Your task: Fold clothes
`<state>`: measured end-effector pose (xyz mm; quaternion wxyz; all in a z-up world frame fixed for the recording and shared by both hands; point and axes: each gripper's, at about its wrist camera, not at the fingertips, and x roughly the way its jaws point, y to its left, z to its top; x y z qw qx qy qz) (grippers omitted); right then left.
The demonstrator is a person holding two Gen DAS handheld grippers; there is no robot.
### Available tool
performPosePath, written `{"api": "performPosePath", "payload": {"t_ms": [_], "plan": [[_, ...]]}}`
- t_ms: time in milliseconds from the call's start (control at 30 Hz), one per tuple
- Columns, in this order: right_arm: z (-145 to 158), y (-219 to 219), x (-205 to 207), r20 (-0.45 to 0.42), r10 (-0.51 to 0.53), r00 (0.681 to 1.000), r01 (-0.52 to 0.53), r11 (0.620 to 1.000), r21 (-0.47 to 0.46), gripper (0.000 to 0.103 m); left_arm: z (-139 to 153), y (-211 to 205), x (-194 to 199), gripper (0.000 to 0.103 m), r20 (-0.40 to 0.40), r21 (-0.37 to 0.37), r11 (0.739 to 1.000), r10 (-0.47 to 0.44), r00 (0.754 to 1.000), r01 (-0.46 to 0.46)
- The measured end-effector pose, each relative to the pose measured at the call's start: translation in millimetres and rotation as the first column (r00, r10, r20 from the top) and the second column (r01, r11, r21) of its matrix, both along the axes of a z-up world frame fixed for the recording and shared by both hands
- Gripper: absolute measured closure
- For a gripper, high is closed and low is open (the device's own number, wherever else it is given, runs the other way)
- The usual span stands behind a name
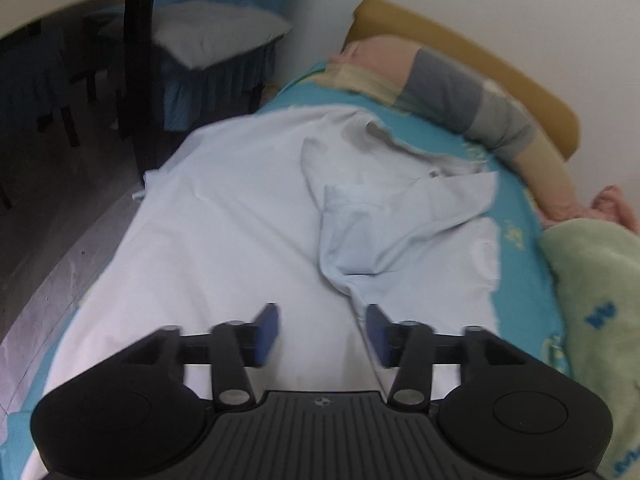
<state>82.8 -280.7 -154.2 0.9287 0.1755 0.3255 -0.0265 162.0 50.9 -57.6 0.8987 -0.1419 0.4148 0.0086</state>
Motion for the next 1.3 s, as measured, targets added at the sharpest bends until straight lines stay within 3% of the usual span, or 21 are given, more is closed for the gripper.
{"api": "performPosePath", "payload": {"t_ms": [67, 133, 233, 467, 600, 700, 833, 1000, 1033, 1067, 1133, 1167, 1233, 1300], "plan": [[5.9, 4.3, -5.3, 0.016, 0.034, 0.999, -0.034, 0.999, 0.007, 0.015, 24.7, -2.6, -27.7, 0.020, 0.046, 0.013, 0.999, -0.039, 0.998, 0.038], [13.8, 9.7, -12.0, 0.033, 0.064, 0.997, -0.065, 0.998, 0.011, 0.015, 50.0, -10.0, -53.8, 0.014, 0.096, 0.033, 0.995, -0.098, 0.991, 0.095], [27.7, 19.4, -22.9, 0.055, 0.113, 0.992, -0.115, 0.993, 0.033, 0.029, 73.3, -18.4, -91.3, 0.004, 0.185, 0.104, 0.984, -0.165, 0.969, 0.147], [55.6, 62.9, -3.3, 0.108, 0.268, 0.957, -0.281, 0.950, 0.136, 0.028, 78.5, 3.4, -103.2, 0.003, 0.239, 0.172, 0.970, -0.209, 0.948, 0.170], [63.0, 110.9, 58.1, 0.143, 0.340, 0.930, -0.357, 0.926, 0.121, 0.028, 73.8, 30.7, -91.4, 0.003, 0.239, 0.187, 0.972, -0.188, 0.953, 0.144], [51.5, 151.9, 115.3, 0.110, 0.371, 0.922, -0.382, 0.918, 0.108, 0.028, 63.9, 56.4, -80.6, 0.003, 0.223, 0.159, 0.981, -0.147, 0.964, 0.113], [30.4, 203.8, 175.0, 0.031, 0.429, 0.903, -0.429, 0.903, -0.001, 0.028, 43.7, 84.2, -66.9, 0.003, 0.176, 0.110, 0.991, -0.099, 0.979, 0.081], [7.8, 242.3, 204.5, -0.031, 0.483, 0.875, -0.482, 0.864, -0.148, 0.028, 23.4, 110.0, -45.7, 0.004, 0.130, 0.007, 0.997, -0.075, 0.989, 0.075], [6.0, 248.0, 206.2, -0.034, 0.497, 0.867, -0.495, 0.851, -0.178, 0.031, 20.1, 113.4, -42.5, 0.004, 0.124, -0.006, 0.997, -0.070, 0.990, 0.071], [5.6, 253.6, 206.7, -0.039, 0.507, 0.861, -0.503, 0.838, -0.212, 0.052, 16.4, 115.5, -40.0, 0.004, 0.115, -0.007, 0.998, -0.066, 0.991, 0.067], [5.2, 263.9, 207.4, -0.048, 0.525, 0.850, -0.516, 0.810, -0.278, 0.081, 8.8, 118.8, -35.3, 0.004, 0.094, -0.002, 0.998, -0.057, 0.994, 0.057], [5.5, 267.5, 206.9, -0.047, 0.534, 0.844, -0.521, 0.797, -0.305, 0.088, 6.1, 121.5, -34.3, 0.004, 0.086, -0.011, 0.999, -0.052, 0.995, 0.053], [6.1, 274.4, 205.3, -0.048, 0.564, 0.824, -0.543, 0.763, -0.350, 0.089, 1.5, 127.8, -33.4, 0.004, 0.071, -0.043, 0.998, -0.041, 0.997, 0.045], [6.3, 285.2, 203.3, -0.058, 0.606, 0.794, -0.569, 0.705, -0.423, 0.089, 0.7, 131.5, -35.0, 0.004, 0.071, -0.056, 0.998, -0.030, 0.997, 0.034]]}}
